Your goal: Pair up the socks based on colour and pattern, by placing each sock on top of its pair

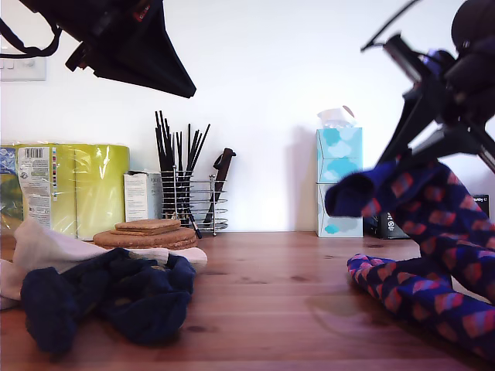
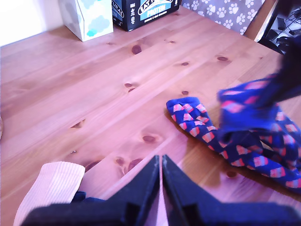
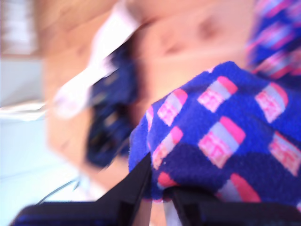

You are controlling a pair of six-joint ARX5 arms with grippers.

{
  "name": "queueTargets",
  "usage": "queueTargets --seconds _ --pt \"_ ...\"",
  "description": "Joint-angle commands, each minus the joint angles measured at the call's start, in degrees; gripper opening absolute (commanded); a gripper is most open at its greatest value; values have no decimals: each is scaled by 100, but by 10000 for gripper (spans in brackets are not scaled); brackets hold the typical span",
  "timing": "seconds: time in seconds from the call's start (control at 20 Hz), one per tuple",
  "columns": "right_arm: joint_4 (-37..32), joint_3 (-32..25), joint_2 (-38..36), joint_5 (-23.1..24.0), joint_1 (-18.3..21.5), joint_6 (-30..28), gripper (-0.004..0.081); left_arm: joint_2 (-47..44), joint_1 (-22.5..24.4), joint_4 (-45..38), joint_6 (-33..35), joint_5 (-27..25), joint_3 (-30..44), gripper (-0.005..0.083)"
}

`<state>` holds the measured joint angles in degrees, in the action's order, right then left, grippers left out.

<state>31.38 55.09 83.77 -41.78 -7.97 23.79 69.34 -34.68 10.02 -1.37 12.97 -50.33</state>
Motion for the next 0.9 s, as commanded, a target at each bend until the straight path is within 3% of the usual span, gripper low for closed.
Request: queueTargets --seconds 0.0,0.1,0.2,0.45,0.65,0.85 --pt "-280 15 -87 168 -24 57 131 -57 7 31 -20 2 72 -22" --pt "-634 15 -90 179 -26 282 297 -57 7 120 -20 2 72 -22" --pt "-848 15 -90 199 -26 459 391 -57 7 199 -20 2 72 -22" --pt "-1200 17 -153 535 -26 501 395 -57 4 369 -33 4 72 -22" --pt "-1799 24 -157 481 -26 1255 393 -57 4 503 -33 4 72 -22" --pt "-1486 66 -437 446 -26 789 363 -57 4 579 -17 4 72 -22"
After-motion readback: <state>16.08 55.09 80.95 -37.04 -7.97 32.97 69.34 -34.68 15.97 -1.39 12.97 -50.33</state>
